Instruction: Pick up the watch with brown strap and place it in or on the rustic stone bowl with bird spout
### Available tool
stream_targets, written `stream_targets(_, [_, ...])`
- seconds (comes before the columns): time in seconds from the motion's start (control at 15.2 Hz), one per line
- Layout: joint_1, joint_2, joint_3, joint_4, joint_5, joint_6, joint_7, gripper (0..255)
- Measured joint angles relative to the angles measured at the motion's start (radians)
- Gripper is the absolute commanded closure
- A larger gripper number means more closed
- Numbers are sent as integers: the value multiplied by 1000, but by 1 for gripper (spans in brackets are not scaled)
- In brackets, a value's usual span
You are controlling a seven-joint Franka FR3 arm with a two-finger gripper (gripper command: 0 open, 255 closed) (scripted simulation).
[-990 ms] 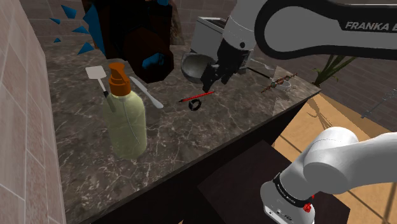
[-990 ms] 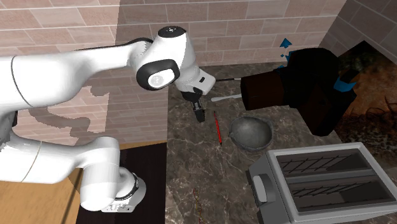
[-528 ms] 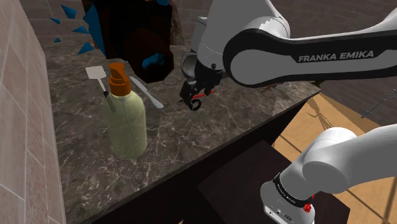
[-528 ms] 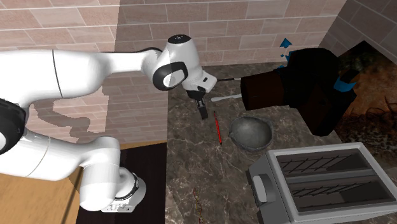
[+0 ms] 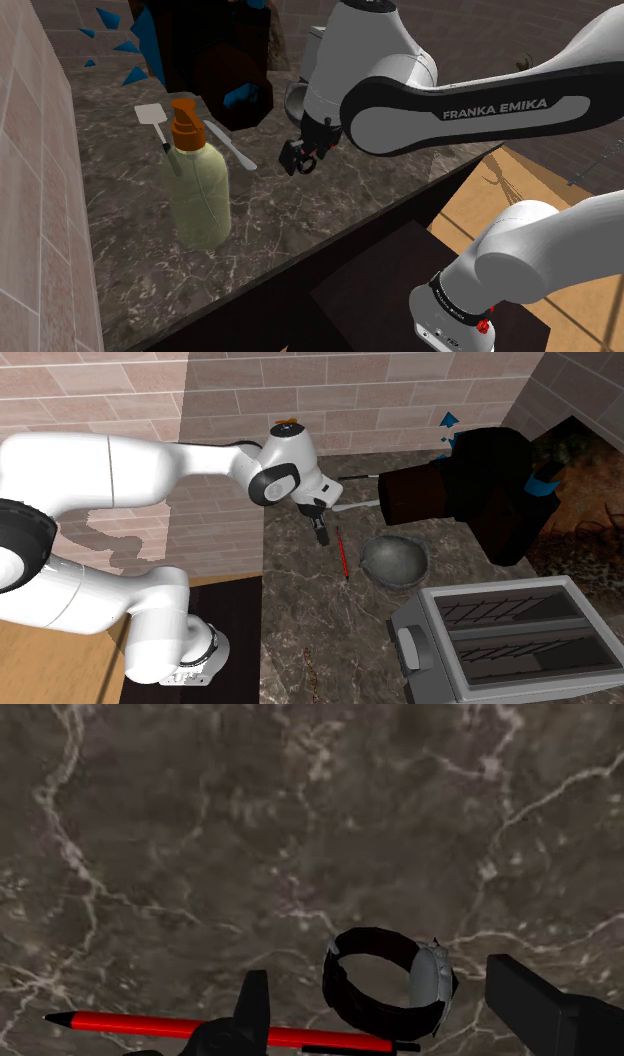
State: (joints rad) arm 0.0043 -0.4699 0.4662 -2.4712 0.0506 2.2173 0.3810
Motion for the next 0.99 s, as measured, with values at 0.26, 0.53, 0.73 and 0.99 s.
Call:
stream_targets(0.26, [0,1,0,-1,0,3,0,0])
stream_targets(0.53, [0,1,0,-1,0,3,0,255])
stream_targets(0.73, [0,1,0,-1,0,3,0,255])
stream_targets(0.99, [0,1,0,-1,0,3,0,255])
